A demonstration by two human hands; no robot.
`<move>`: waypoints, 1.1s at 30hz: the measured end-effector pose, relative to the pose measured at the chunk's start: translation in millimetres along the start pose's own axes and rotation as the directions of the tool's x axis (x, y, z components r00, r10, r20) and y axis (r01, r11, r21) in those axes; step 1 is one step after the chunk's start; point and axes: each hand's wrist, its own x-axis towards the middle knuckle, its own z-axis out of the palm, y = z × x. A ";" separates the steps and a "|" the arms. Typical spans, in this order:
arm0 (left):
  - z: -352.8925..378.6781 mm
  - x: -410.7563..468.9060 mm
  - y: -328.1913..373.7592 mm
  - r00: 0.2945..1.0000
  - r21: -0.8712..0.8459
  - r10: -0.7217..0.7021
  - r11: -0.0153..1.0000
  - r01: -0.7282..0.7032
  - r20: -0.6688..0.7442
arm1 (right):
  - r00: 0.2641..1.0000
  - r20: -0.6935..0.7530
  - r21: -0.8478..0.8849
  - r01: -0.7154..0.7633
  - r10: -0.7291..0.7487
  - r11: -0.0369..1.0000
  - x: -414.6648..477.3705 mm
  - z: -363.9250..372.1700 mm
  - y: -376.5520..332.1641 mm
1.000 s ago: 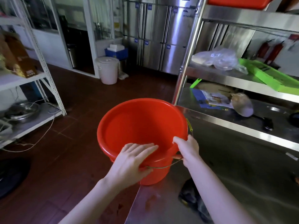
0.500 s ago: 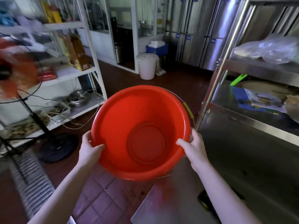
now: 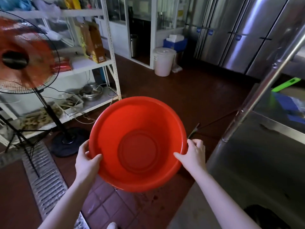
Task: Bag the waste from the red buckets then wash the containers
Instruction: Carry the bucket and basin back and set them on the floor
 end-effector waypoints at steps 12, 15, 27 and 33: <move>1.2 175.1 -27.8 0.971 0.114 -0.016 0.993 -0.011 0.237 | 0.932 0.075 0.218 -0.362 0.354 0.906 51.4 102.3 -81.1; 20.2 198.5 -38.2 0.952 0.169 -0.022 0.985 -0.032 0.305 | 0.890 0.096 0.231 -0.455 0.445 0.860 52.5 115.5 -75.2; 110.0 241.3 -108.6 0.905 0.361 -0.151 0.932 -0.003 0.397 | 0.775 0.122 0.171 -0.632 0.621 0.756 103.5 198.3 0.1; 159.7 290.6 -204.5 0.890 0.473 -0.312 0.872 0.130 0.332 | 0.707 0.141 0.040 -0.704 0.693 0.709 126.0 298.5 55.2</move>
